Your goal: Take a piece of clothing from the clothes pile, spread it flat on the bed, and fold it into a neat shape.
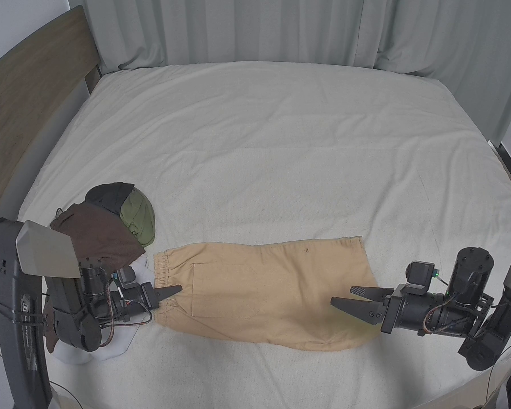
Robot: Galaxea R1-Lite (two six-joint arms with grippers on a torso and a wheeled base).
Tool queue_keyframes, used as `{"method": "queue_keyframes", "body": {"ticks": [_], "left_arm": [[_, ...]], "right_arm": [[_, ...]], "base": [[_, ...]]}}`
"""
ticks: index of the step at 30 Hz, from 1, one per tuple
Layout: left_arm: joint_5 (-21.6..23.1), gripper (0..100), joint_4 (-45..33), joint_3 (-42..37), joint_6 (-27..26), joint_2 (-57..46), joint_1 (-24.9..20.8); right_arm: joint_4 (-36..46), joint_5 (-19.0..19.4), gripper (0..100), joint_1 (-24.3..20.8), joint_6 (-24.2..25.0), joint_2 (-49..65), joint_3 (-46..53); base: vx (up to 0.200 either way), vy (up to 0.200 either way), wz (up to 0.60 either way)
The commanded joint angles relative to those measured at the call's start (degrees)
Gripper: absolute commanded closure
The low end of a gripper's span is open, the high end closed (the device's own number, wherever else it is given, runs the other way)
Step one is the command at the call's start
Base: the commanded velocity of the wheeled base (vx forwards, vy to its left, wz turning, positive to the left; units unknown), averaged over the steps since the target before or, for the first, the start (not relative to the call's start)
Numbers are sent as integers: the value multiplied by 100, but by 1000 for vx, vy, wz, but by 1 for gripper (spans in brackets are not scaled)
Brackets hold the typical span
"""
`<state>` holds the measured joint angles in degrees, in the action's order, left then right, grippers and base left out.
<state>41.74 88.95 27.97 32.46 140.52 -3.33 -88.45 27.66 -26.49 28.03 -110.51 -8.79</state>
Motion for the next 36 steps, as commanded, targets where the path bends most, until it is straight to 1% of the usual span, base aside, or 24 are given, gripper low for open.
{"method": "queue_keyframes", "body": {"ticks": [1,7,18,26,31,36], "left_arm": [[36,100,17,-10,-65,10,87],[45,100,17,-46,-74,-16,95],[1,100,8,-151,76,-455,-230],[-17,100,8,-142,93,-543,-274],[-34,100,8,-151,304,-719,-370],[-52,100,8,-177,313,-772,-441]], "right_arm": [[-5,3,0,-5,-8,-6,0],[-5,3,0,-5,1,-6,0],[4,3,0,21,1,3,9],[4,3,0,21,1,3,9],[4,3,0,21,1,-6,9],[4,3,0,21,1,3,9]], "base": [[0,0,0],[0,0,0],[0,0,0],[0,0,0],[0,0,0],[0,0,0]]}}
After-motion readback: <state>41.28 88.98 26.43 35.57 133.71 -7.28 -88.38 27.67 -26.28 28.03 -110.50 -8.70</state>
